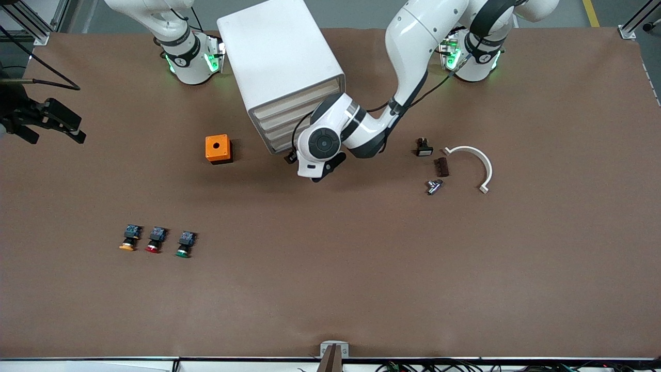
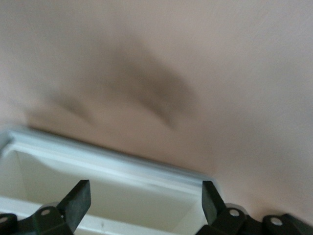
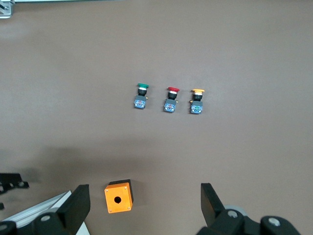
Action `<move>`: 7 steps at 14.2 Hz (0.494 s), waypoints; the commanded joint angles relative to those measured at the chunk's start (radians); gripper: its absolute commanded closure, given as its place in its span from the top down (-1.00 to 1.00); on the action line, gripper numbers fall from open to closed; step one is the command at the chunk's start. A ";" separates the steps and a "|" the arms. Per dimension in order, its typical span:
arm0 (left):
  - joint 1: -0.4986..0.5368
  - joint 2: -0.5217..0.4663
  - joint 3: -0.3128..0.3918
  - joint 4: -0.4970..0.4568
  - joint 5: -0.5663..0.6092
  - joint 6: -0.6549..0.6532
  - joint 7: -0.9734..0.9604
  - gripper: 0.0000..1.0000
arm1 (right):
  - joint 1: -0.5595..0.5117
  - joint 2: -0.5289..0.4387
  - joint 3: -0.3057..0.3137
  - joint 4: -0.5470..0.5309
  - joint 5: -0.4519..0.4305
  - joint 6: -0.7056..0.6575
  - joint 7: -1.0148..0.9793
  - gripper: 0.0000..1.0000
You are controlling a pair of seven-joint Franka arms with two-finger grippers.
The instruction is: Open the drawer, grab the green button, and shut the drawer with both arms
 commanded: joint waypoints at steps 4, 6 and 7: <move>0.246 -0.241 -0.004 -0.022 0.112 -0.091 0.167 0.99 | -0.029 0.009 0.014 0.045 -0.008 -0.022 -0.008 1.00; 0.350 -0.323 -0.004 -0.022 0.117 -0.220 0.328 0.99 | -0.026 0.015 0.015 0.045 -0.007 -0.023 -0.010 1.00; 0.398 -0.363 -0.004 -0.022 0.118 -0.286 0.420 0.99 | -0.024 0.017 0.017 0.045 -0.007 -0.022 -0.010 1.00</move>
